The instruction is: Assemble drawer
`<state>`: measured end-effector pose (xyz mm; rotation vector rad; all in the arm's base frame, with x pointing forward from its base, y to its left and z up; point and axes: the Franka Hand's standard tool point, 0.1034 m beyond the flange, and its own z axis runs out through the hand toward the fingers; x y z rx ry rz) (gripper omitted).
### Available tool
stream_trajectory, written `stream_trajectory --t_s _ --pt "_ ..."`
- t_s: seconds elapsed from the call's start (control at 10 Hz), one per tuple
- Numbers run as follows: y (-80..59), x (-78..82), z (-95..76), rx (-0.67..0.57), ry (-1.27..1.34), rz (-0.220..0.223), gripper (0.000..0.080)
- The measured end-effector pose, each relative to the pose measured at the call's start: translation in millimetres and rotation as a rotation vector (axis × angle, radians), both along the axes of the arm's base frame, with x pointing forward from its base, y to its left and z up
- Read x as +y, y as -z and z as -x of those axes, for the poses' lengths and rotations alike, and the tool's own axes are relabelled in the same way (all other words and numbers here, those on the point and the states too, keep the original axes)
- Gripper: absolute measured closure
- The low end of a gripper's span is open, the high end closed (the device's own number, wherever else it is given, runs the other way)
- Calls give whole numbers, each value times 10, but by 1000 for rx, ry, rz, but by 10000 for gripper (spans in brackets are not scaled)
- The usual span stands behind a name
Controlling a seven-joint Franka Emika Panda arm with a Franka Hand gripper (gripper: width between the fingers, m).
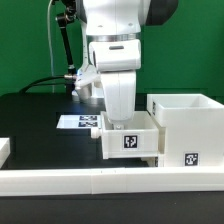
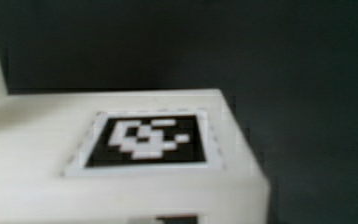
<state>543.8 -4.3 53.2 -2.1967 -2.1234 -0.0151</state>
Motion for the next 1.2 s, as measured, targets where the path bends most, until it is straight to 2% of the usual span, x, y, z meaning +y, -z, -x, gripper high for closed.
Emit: stream_trajectory --t_s 0.8,1.2 --pt "-3 -9 11 1 9 6 758" --pt "-51 60 -22 -5 -4 6 758"
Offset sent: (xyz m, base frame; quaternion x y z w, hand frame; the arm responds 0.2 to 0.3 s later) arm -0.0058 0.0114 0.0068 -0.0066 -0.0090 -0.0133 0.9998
